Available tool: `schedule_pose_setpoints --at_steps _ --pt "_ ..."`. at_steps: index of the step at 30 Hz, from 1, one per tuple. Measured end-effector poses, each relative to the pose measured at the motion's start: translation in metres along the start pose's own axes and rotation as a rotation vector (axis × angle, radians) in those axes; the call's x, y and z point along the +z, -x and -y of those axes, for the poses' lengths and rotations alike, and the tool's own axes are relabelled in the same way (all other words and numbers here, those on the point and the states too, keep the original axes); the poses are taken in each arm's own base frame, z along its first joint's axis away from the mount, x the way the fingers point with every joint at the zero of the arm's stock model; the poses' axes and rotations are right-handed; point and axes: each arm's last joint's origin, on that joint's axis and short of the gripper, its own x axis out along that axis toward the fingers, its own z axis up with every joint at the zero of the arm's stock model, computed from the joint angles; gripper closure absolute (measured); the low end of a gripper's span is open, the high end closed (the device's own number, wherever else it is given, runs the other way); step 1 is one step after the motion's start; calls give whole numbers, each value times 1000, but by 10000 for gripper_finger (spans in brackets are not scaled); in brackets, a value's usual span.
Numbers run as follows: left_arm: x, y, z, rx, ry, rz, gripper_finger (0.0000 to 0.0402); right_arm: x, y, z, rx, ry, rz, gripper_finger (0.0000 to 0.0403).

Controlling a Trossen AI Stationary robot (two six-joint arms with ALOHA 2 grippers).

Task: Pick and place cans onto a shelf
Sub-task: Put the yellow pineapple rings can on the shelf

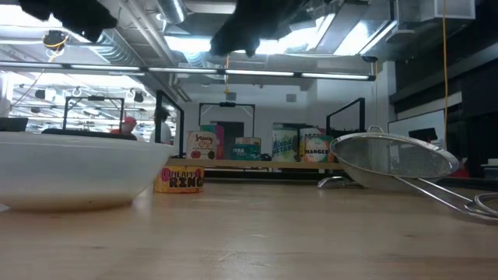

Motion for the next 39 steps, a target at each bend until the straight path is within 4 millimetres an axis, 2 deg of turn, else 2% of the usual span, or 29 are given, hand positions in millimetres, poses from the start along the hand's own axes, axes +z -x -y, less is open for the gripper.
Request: schedule_pose_setpoints --at_steps 7,11,17,24,32,39 --pt "-28 -13 4 -17 -32 101 304 -17 -43 -14 43 18 -80 285" --pt "-36 -15 4 -22 -21 131 304 -30 -66 -15 55 15 -130 285" --pt "-36 -15 4 -24 -18 136 304 -47 -92 -13 68 109 -174 285" --pt "-36 -15 4 -24 -17 136 304 -63 -119 -12 73 118 -184 285" --pt "-36 -15 4 -24 -16 136 304 -74 -133 -14 80 108 -215 285" --pt "-36 -15 4 -24 -15 136 304 -75 -133 -14 80 108 -216 295"
